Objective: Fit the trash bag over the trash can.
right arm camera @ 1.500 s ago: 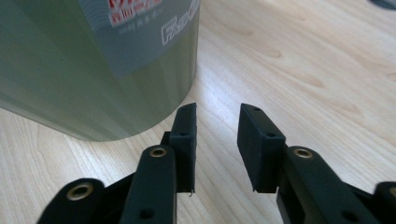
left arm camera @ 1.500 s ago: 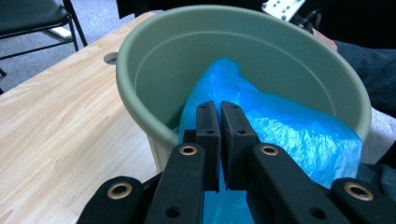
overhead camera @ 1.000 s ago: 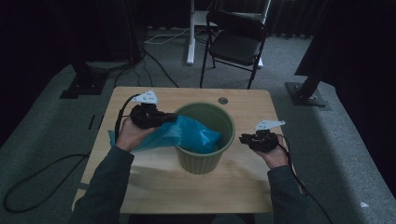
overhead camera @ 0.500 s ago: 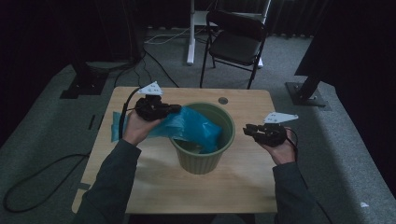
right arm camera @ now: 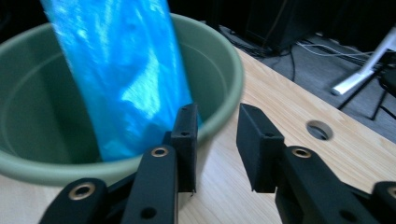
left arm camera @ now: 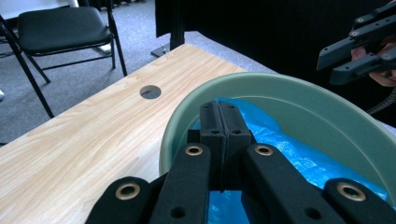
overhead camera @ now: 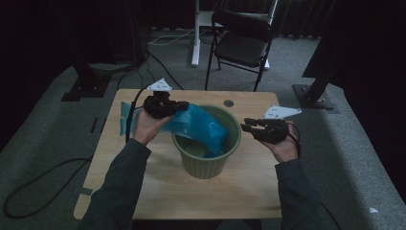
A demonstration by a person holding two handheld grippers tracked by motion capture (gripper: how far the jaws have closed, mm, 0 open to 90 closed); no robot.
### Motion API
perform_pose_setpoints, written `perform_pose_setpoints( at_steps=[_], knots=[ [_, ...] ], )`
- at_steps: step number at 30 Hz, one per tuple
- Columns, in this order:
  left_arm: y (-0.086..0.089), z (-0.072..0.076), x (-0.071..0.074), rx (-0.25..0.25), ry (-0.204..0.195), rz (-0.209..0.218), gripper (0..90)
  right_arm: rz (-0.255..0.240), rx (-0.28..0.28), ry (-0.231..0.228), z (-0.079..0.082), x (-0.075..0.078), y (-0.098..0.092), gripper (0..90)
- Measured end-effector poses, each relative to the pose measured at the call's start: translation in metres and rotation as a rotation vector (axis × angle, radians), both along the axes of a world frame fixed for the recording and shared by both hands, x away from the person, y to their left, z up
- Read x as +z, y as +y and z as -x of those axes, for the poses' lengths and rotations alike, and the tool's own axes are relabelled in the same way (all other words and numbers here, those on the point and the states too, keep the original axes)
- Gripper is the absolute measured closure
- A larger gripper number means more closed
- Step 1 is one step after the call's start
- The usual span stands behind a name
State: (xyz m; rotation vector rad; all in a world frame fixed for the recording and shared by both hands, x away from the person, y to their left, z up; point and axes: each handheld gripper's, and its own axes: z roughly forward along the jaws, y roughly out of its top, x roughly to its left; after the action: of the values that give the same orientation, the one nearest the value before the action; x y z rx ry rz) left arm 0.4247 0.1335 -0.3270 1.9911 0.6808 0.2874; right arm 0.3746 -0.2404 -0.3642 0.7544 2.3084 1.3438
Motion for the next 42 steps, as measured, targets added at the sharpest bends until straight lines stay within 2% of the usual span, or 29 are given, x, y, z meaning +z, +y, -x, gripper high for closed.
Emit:
perform_pose_setpoints(
  at_steps=[3,14,25,31,37,42],
  knots=[
    [-0.002,0.000,0.002,0.002,-0.005,-0.005,89.6,0.003,0.025,0.003,-0.001,0.002,0.009,62.9],
    [-0.010,-0.002,0.008,0.023,-0.013,0.023,89.6,0.052,0.099,0.011,-0.003,0.006,0.047,53.0],
    [-0.019,-0.001,0.008,0.017,-0.012,0.029,89.6,0.047,0.158,0.013,-0.003,0.007,0.073,46.9],
    [-0.022,0.000,0.008,0.021,-0.012,0.029,89.6,0.033,0.206,0.007,0.003,0.010,0.090,44.9],
    [-0.026,0.000,0.009,0.025,-0.014,0.027,89.6,0.021,0.224,-0.007,0.007,0.015,0.101,44.8],
    [-0.029,0.000,0.009,0.017,-0.012,0.026,89.6,0.054,0.202,-0.030,0.008,0.017,0.112,46.2]
  ],
)
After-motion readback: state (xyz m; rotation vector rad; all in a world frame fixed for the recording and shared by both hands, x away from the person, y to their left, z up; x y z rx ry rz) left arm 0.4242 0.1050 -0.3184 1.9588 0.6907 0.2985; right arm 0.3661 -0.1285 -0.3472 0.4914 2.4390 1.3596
